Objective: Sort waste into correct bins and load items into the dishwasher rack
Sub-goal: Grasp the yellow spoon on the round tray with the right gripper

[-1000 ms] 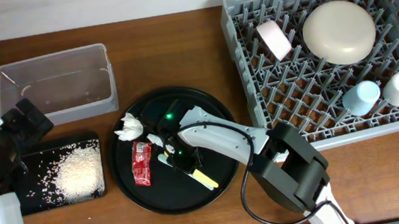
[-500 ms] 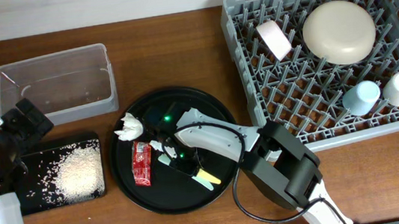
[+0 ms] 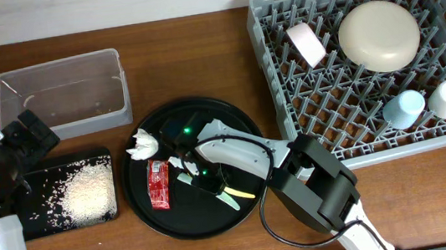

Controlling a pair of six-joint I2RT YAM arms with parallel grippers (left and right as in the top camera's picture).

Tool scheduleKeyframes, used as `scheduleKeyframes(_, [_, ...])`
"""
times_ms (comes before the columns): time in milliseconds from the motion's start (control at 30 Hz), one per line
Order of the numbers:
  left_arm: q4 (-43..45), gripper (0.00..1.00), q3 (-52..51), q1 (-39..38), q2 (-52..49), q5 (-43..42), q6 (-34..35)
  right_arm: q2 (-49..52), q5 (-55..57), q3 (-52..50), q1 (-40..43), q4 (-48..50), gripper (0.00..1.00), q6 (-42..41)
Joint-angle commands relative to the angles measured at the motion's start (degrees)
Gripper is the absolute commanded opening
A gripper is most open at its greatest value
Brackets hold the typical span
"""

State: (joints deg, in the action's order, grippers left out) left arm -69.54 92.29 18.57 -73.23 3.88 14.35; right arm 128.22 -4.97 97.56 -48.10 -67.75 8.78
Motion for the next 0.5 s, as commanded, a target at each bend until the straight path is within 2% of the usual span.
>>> scheduleKeyframes(0, [0.00,0.99,0.74,0.39,0.09,0.02,0.55,0.59,1.20,2.32,0.24,-1.16,0.13,-0.26])
scheduleKeyframes(167, [0.00,0.99,0.74,0.39,0.09,0.02,0.55,-0.31,2.19,3.04,0.28,-1.86,0.04,-0.74])
scheduleKeyframes(300, [0.00,0.99,0.74,0.39,0.09,0.02,0.57,-1.03,9.05,5.51,1.22,-3.93,0.04,-5.18])
scheduleKeyframes(467, [0.00,0.99,0.74,0.39,0.09,0.02,0.55,-1.53,9.77,13.70,4.26,-8.17,0.04,-10.47])
